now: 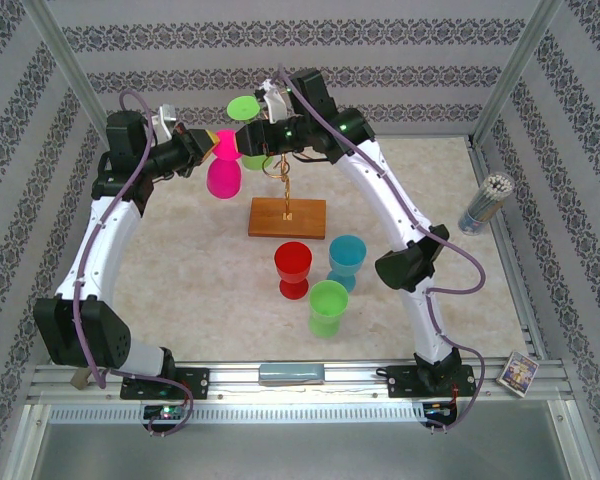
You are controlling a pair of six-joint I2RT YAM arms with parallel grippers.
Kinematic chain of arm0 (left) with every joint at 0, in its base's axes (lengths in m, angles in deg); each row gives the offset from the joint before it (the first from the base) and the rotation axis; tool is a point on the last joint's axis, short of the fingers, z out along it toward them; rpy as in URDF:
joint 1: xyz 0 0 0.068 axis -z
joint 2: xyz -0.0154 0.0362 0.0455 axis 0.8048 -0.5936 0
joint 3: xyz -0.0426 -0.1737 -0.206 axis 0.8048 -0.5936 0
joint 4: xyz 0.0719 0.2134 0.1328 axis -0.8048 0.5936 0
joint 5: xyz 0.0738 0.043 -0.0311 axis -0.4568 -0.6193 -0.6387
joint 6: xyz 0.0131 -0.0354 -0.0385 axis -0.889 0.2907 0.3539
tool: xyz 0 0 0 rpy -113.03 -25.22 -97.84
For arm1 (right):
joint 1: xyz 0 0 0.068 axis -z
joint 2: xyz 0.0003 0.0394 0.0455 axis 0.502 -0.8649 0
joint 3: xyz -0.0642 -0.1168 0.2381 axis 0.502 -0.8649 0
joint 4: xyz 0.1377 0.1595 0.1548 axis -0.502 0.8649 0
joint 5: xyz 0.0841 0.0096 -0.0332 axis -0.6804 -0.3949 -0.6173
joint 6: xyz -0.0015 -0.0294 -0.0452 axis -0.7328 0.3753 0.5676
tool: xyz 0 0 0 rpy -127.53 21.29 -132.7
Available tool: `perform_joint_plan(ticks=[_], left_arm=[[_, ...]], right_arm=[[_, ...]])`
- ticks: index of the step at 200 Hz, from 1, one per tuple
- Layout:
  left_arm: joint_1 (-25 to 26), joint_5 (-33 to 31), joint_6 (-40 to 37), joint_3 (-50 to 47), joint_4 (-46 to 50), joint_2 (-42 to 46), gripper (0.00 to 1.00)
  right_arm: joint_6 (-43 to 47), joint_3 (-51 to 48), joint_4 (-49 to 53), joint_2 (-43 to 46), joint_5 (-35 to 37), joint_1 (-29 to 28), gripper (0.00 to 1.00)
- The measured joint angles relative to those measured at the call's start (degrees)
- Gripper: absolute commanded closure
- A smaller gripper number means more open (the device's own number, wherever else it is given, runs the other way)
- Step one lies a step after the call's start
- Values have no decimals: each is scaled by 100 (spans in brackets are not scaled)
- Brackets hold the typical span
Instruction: Take the wine glass off the wine glass rack
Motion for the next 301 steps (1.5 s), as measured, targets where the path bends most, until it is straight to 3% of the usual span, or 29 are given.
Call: perform_joint_plan(ticks=[109,301], left_arm=[[0,136,382,264,-380,-291,100],[332,299,337,535,-369,-546,100]], right_arm=[[-4,0,0,155,2,0,49],[0,-278,-2,479,48,-2,48]])
